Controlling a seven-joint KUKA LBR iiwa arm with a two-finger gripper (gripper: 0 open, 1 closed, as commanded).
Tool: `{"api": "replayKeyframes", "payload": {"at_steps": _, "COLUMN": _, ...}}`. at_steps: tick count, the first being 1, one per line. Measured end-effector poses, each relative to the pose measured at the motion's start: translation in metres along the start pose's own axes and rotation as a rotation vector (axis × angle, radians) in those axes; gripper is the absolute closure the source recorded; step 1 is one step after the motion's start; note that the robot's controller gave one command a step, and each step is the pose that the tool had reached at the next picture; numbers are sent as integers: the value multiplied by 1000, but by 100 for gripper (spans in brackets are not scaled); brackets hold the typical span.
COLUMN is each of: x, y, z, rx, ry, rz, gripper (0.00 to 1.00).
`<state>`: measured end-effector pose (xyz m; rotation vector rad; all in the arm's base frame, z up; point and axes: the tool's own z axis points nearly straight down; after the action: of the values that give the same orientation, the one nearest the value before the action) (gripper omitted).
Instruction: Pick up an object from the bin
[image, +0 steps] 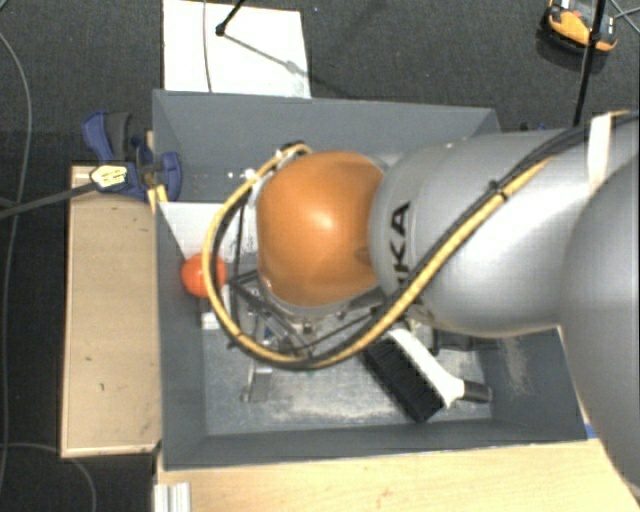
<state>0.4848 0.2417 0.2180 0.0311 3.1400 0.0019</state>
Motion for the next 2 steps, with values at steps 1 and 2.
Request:
{"api": "replayKeyframes", "payload": {"at_steps": 1, "x": 0, "y": 0, "z": 0, "rx": 0, "ry": 0, "rz": -7, "gripper": 0}}
{"api": "replayKeyframes", "payload": {"at_steps": 2, "x": -36, "y": -23, "z": 61, "rx": -3, "ry": -8, "rz": -82, "gripper": 0}}
